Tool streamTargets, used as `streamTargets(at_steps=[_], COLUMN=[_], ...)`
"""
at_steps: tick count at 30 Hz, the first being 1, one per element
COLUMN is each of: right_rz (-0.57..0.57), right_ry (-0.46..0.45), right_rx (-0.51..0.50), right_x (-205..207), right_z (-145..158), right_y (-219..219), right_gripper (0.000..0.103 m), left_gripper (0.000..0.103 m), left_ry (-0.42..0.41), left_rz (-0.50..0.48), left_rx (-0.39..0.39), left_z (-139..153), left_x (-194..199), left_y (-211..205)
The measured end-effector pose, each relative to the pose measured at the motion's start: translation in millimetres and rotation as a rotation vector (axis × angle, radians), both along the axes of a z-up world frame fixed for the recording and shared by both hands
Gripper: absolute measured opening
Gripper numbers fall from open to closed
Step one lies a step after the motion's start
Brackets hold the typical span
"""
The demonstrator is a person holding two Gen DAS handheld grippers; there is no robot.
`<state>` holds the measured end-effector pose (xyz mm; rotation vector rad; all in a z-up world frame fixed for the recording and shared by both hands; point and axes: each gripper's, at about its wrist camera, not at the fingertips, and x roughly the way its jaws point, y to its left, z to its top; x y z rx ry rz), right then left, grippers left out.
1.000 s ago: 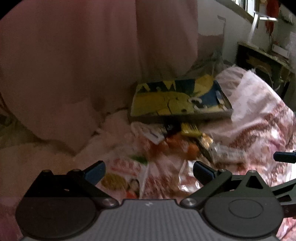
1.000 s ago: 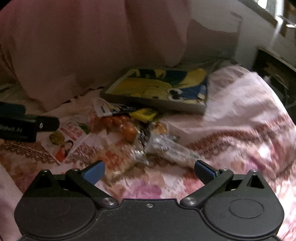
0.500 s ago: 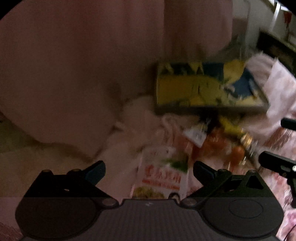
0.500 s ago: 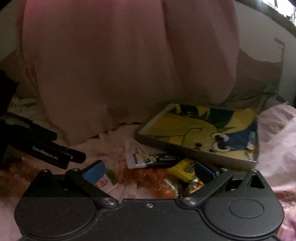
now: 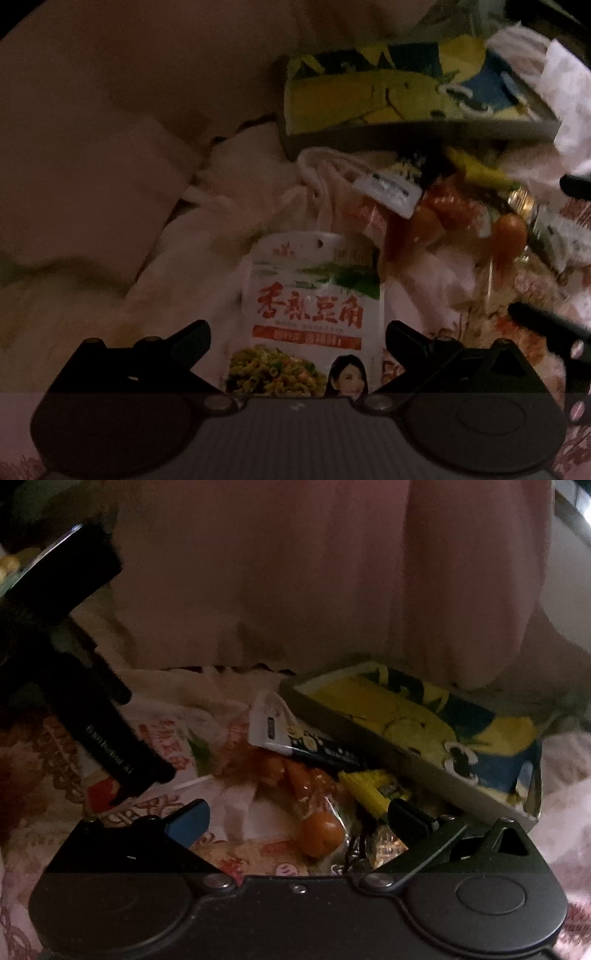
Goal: Organize snacks
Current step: 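Grasp the spicy green-bean snack bag with the left tool while the right tool grasps an orange fruit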
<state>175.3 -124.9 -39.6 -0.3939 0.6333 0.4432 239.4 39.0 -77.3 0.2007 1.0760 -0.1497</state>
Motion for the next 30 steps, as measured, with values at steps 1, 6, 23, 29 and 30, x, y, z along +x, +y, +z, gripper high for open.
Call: streamTargets(at_steps=[1, 6, 23, 29, 30], right_rz=[-0.014, -0.063, -0.139, -0.121, -0.126], right_ry=[0.006, 0.052, 0.138, 0.119, 0.116], right_rx=[0.002, -0.001, 0.045, 0.009, 0.004], right_x=[2.7, 15.6, 33.1, 27.9, 27.7], right_z=[-1.4, -12.1, -28.6, -29.4, -29.3], right_y=[-0.9, -3.8, -6.8, -0.8, -0.7], right_gripper=[0.101, 0.096, 0.063, 0.050, 0.046], left_gripper=[0.103, 0.103, 0.099, 0.092, 0.090], left_ry=[0.013, 0.079, 0.092, 0.074, 0.072], left_rz=[-0.003, 0.024, 0.016, 0.000, 0.001], left_rx=[0.004, -0.023, -0.074, -0.057, -0.058], left_z=[-2.7, -13.8, -26.6, -21.5, -21.0], left_x=[1.1, 6.7, 7.2, 1.8, 1.5], left_y=[-0.2, 8.0, 6.6, 1.1, 1.0])
